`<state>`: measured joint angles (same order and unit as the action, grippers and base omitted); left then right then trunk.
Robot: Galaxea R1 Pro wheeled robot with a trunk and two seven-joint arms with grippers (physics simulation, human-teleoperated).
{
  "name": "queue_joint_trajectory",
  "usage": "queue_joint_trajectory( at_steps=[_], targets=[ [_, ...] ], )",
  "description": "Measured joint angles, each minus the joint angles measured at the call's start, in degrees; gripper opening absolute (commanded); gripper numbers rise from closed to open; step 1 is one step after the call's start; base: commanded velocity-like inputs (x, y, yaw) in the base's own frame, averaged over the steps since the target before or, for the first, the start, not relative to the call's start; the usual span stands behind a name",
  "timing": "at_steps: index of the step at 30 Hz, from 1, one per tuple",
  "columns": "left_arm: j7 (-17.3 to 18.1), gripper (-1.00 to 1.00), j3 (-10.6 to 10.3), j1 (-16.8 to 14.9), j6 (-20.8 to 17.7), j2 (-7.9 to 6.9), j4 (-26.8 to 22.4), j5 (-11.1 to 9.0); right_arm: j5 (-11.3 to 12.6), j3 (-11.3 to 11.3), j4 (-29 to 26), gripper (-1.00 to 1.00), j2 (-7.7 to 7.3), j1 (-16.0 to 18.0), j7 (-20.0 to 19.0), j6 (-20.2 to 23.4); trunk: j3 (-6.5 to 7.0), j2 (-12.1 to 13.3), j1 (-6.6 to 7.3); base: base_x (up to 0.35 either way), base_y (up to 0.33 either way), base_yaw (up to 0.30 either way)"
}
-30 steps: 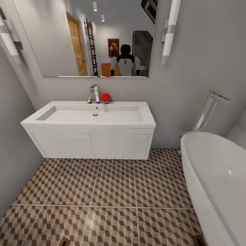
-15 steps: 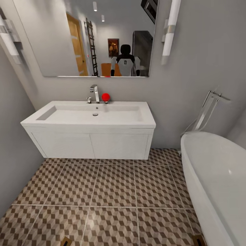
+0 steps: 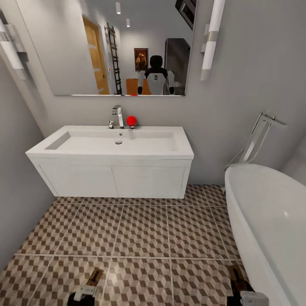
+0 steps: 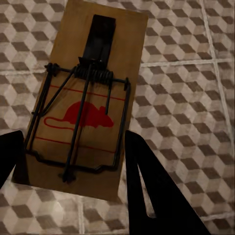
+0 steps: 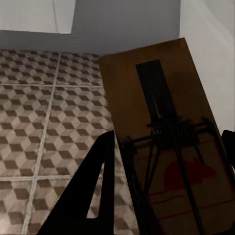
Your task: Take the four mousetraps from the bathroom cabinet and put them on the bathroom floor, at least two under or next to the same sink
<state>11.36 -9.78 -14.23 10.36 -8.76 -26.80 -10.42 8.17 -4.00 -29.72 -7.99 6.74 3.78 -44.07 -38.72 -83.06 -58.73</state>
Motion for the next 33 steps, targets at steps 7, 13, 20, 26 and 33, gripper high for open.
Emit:
queue_joint_trajectory(
  at_steps=[7,13,20,26,33],
  targets=[
    [-15.35,-1.00,0.61,-1.91,-15.46,2.33,-21.41,0.01,-1.82,0.04,-19.50,-1.00,-0.45,2.89,0.09,20.23,0.02,0.00,0.00,0.000,0.000,0.000],
    [-21.43,-1.00,0.63,-9.17,-28.83,3.51,-31.04,-0.02,-5.79,-0.05,-28.15,-1.00,-0.54,10.89,1.79,33.55,0.02,0.01,0.00,0.000,0.000,0.000],
    [-22.01,-1.00,0.53,-19.21,-35.25,3.35,-34.45,-0.11,-6.72,-0.20,-33.33,-1.00,-0.44,19.74,3.76,41.98,0.00,0.00,0.00,0.000,0.000,0.000],
    [-12.37,-1.00,0.29,-19.95,-35.18,0.02,-36.89,-0.17,-6.56,-0.48,-33.43,-1.00,0.01,20.43,3.43,40.24,0.00,0.00,0.00,0.000,0.000,0.000],
    [-9.35,-1.00,0.55,-14.19,-24.26,-2.92,-36.54,-0.01,-6.47,-0.53,-23.74,-1.00,0.44,20.22,0.72,23.58,-0.01,0.00,0.00,0.000,0.000,0.000]
  ],
)
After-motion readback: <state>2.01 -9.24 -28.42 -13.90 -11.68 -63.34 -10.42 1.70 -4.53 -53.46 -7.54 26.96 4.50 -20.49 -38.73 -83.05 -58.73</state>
